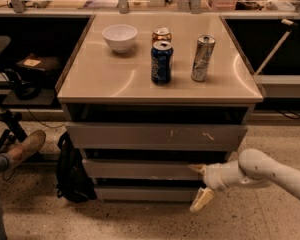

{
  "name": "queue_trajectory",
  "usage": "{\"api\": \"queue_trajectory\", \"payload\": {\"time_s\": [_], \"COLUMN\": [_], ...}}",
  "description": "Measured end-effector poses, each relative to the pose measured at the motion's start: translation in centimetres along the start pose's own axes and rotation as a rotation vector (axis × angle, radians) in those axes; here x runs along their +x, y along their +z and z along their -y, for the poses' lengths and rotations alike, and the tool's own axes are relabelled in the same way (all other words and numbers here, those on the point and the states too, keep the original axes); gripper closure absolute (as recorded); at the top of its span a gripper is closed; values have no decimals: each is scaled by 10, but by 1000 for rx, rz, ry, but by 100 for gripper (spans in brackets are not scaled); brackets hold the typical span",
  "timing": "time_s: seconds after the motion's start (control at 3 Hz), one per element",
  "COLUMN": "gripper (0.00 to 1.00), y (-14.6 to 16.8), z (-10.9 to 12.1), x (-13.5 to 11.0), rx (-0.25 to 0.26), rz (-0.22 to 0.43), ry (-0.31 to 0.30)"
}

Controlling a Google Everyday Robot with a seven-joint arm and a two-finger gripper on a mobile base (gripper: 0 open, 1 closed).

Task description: Close middle drawer

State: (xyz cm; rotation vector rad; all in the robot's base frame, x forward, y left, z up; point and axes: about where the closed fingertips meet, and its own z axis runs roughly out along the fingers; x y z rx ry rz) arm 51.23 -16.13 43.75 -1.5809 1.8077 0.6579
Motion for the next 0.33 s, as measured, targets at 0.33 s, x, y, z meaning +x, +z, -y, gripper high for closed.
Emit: {"api": "queue_trajectory", "payload": {"time_s": [0.33], "gripper": [0], "y": [0], "z": [0], "x": [0], "rx": [0], "rz": [0], "ry": [0]}}
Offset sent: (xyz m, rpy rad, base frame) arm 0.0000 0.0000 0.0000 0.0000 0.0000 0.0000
